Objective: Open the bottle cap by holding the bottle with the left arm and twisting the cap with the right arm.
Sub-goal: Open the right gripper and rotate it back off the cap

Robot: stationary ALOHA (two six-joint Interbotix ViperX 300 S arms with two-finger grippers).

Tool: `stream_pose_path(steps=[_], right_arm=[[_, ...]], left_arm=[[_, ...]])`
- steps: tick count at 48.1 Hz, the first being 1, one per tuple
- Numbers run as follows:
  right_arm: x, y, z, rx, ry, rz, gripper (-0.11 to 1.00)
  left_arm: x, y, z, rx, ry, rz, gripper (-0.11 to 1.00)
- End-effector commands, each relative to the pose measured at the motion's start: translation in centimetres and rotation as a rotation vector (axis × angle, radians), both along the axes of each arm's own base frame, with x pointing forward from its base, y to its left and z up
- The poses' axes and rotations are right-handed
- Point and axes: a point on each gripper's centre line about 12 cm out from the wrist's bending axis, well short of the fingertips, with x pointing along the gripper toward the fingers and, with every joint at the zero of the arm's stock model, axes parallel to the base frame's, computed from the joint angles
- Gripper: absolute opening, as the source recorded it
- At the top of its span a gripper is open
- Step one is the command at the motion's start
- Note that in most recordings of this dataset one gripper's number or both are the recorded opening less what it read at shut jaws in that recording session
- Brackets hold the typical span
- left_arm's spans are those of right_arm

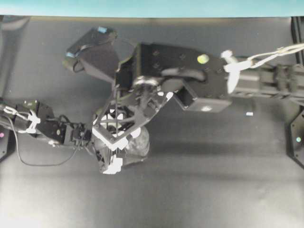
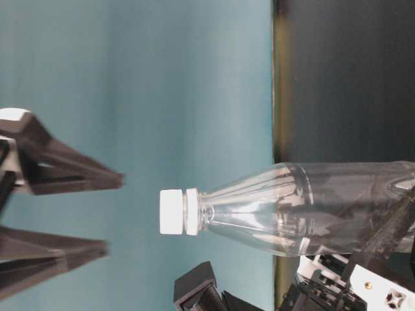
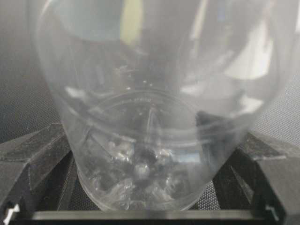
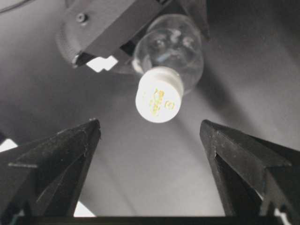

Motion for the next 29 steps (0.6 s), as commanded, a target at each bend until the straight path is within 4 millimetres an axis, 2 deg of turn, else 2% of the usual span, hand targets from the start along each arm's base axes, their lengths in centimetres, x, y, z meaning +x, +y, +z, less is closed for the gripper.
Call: stream_pose_path(steps=[1,17,29], right_arm=[[0.1,0.4,-0.9,-0.002,0.017,-0.003,0.83],[0.1,0.1,-3.0,-0.002,0.019,-0.014,0.82],[-0.1,0.0,-3.6,-0.002,0.021,-0.013,0.74]], left_arm=[[0.2,-0.3,0.3,-0.001,-0.011,-0.010,0.90],[0.2,-0.3,0.3,-0.001,-0.012,-0.008,0.90],[0.2,-0.3,0.3,-0.001,-0.012,-0.010,0.90]])
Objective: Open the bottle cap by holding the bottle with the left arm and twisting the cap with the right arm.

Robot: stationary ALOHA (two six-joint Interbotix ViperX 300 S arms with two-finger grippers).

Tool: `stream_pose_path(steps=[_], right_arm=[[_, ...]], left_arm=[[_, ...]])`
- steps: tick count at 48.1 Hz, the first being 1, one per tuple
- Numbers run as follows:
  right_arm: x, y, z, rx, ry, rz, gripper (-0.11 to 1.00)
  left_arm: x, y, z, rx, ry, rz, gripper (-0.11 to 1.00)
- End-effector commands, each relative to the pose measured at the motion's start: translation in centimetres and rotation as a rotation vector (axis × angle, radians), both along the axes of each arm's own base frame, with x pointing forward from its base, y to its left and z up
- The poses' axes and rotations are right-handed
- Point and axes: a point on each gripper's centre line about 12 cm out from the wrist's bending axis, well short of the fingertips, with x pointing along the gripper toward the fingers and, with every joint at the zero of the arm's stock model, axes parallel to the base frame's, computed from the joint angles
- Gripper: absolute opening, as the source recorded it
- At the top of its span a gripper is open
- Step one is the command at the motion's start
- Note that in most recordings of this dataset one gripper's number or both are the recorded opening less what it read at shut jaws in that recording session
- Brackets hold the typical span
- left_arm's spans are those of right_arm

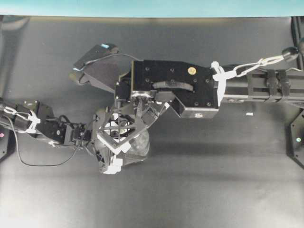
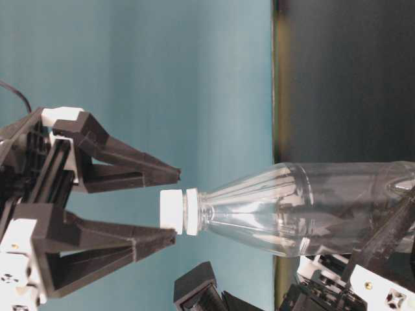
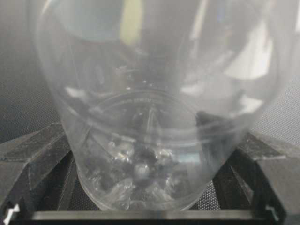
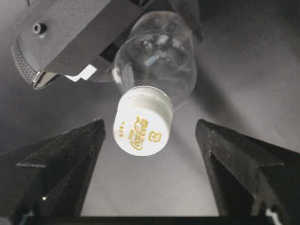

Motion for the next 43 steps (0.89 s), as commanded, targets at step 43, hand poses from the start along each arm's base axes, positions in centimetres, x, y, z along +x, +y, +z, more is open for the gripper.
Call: stream_pose_path(steps=[43], right_arm=[[-0.01,0.83,0.37,-0.086,-0.063,0.607,0.37]], left_arm=[[0.16,-0.26,0.23,0.001,-0.009,-0.009,0.90]])
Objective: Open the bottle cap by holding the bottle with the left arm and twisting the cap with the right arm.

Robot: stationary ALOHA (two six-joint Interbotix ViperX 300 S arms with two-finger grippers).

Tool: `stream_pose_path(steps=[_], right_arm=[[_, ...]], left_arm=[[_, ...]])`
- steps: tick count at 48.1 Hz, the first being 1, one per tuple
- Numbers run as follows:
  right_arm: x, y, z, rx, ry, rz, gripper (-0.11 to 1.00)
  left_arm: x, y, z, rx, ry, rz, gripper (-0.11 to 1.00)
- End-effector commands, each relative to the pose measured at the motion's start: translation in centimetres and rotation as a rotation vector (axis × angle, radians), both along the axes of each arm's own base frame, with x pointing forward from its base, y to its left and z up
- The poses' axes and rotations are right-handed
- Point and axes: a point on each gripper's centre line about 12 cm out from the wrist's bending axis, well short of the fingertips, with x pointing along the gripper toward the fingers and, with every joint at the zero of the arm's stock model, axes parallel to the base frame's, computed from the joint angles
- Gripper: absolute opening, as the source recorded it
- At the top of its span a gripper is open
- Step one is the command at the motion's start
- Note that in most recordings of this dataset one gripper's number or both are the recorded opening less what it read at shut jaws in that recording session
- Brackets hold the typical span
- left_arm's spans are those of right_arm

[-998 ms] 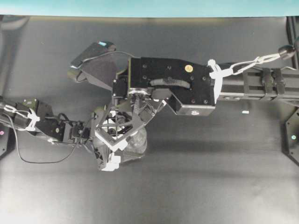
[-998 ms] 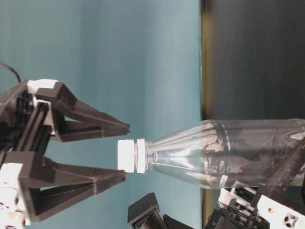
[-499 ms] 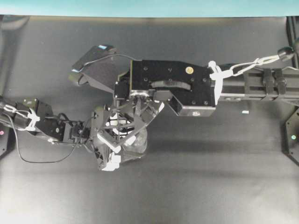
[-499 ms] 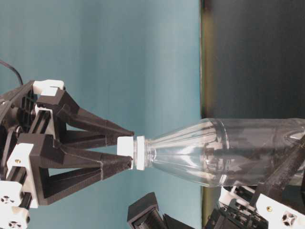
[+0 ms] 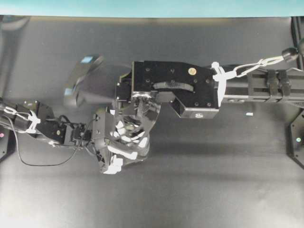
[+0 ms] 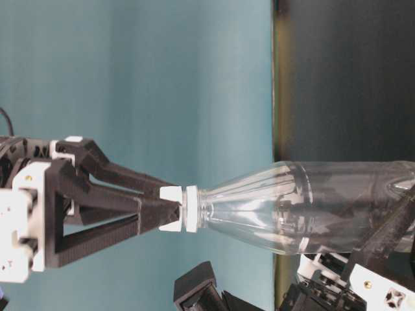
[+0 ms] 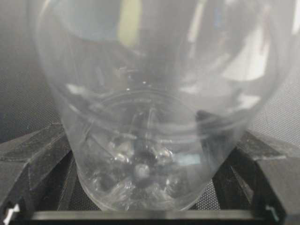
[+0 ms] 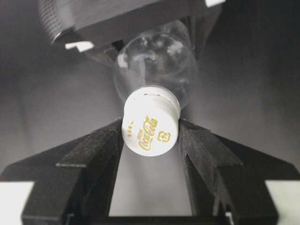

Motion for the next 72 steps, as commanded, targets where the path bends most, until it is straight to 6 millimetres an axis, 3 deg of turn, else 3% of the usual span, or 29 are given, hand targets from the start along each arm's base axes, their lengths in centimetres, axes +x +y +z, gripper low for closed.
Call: stream_pose_path(steps=[1,20,36,55,72], right_arm=[[0.0,0.8,0.5,-0.008,-0.028,0.111,0.37],[0.1,2.0,0.3,-0.085,-0.085,0.540,0.37],[-1.0,2.6,-0.6,-0.140,-0.095,0.847,0.37],[-1.9,3.6,-1.8,-0.177,-0.116,0.920,0.37],[-2.1,3.1,-1.1,-0.180,-0.132,0.876,0.37]], left_arm=[[0.1,-0.3,0.3,0.002,-0.011,-0.010,0.90],[0.2,-0.3,0.3,0.000,-0.012,-0.009,0.90],[0.2,-0.3,0.3,-0.001,-0.012,-0.010,0.90],[0.2,-0.4,0.3,-0.001,-0.012,-0.011,0.90],[0.2,-0.3,0.3,-0.001,-0.012,-0.010,0.90]])
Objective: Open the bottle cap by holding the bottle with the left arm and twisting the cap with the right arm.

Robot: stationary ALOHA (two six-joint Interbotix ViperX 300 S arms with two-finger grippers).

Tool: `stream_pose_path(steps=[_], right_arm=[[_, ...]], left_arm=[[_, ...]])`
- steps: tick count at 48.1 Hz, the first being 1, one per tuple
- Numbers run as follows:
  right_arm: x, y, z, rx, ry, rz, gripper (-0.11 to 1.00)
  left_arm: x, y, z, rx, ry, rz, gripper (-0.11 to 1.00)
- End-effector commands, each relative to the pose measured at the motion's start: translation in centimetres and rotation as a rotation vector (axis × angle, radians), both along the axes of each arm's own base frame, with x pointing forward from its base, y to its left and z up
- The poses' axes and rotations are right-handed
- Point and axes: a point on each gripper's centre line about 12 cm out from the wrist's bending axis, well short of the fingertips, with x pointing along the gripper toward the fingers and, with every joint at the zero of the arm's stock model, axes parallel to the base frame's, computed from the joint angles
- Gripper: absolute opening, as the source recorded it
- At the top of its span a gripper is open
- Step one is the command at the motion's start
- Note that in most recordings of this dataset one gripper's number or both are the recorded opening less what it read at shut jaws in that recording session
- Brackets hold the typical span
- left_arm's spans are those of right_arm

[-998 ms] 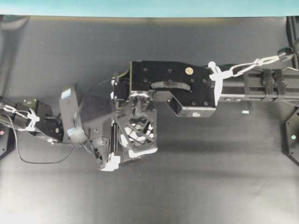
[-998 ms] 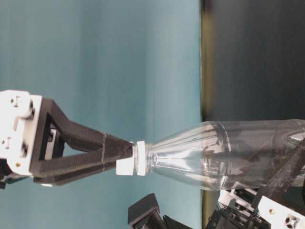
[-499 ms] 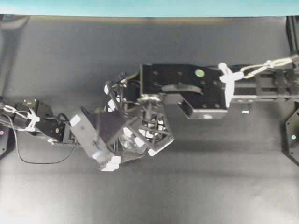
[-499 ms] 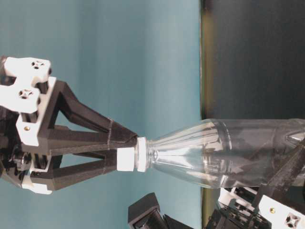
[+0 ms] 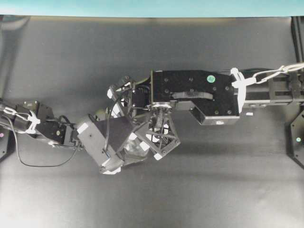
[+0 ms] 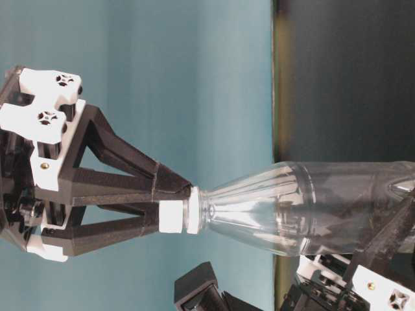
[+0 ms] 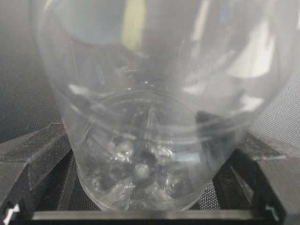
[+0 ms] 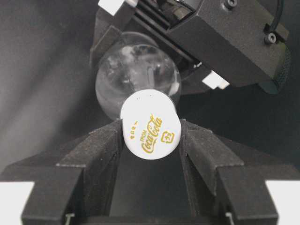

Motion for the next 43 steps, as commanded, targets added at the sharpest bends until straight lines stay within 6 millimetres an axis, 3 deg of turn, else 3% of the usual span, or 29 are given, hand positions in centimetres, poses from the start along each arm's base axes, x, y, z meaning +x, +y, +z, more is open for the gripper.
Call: stream_pose_path(steps=[1,18,20,26,30,43], right_arm=[[-0.4,2.2,-0.1,0.008,0.005,0.024,0.37],[-0.9,2.0,0.0,0.008,0.010,-0.012,0.37],[-0.9,1.9,0.0,0.001,0.008,-0.020,0.40],[-1.1,1.7,0.4,-0.024,-0.001,-0.060,0.66],[-1.5,1.4,1.0,-0.043,-0.019,-0.099,0.76],[-4.1,1.0,3.2,0.028,-0.146,-0.251,0.74]], left_arm=[[0.1,-0.1,0.3,-0.004,-0.010,-0.003,0.90],[0.0,-0.2,0.0,0.000,0.023,-0.006,0.90],[0.0,-0.2,0.0,0.000,0.023,-0.006,0.90],[0.1,-0.2,0.1,0.000,0.020,-0.006,0.90],[0.2,-0.2,0.1,0.002,0.018,-0.006,0.90],[0.0,-0.2,0.0,0.005,0.024,-0.007,0.90]])
